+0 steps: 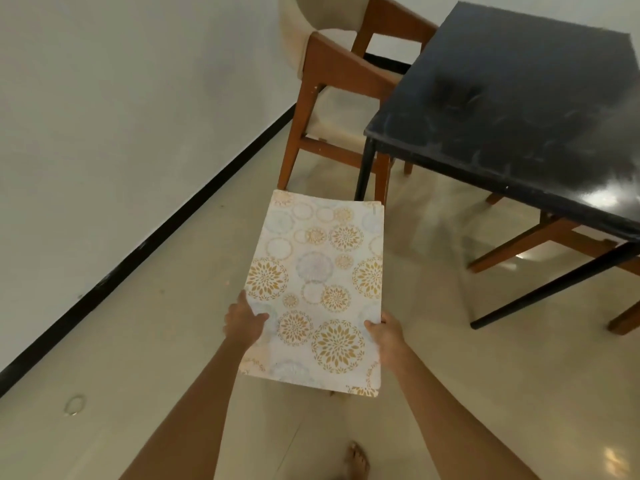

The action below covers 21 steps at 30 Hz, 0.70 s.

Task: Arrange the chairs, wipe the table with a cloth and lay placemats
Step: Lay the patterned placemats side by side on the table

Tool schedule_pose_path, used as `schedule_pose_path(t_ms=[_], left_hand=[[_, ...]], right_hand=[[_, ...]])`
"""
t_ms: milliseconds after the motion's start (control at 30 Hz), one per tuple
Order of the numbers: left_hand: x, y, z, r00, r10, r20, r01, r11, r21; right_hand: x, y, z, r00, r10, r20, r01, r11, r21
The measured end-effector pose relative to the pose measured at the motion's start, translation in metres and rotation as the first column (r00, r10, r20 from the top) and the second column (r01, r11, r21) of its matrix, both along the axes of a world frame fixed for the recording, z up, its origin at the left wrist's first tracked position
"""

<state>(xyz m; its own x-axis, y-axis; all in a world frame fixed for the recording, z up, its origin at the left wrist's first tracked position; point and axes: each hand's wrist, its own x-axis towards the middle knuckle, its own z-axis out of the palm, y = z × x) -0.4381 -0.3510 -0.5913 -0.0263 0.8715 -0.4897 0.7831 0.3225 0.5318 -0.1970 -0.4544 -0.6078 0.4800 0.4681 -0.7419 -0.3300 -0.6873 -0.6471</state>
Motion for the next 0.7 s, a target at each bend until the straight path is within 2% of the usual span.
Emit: schedule_pose_path(t_ms=[200,333,467,700], left_hand=[[0.004,-0.010,-0.006,0.999,-0.012,-0.044,0.013,1.000,0.023],[0.002,-0.008,-0.005,0.999,-0.016,-0.038,0.018,0.999,0.040],[-0.001,-0.008,-0.004,1.000,0.020,-0.005,-0.020,0.999,0.040],[0.006,-0.012,0.008,0.999,0.002,-0.040,0.000,0.999,0.045]], right_hand=[[-0.002,-0.001,0.000,0.981,-0.123,0.151,0.136,0.987,-0.079],[-0.001,-0.004,0.000,0.964,-0.144,0.225,0.166,0.982,-0.086],[-0.003,-0.006,0.008,0.928,-0.090,0.363,0.130,0.988,-0.088],[-0.012,-0.011,0.015,0.838,-0.048,0.543,0.116,0.989,-0.092]])
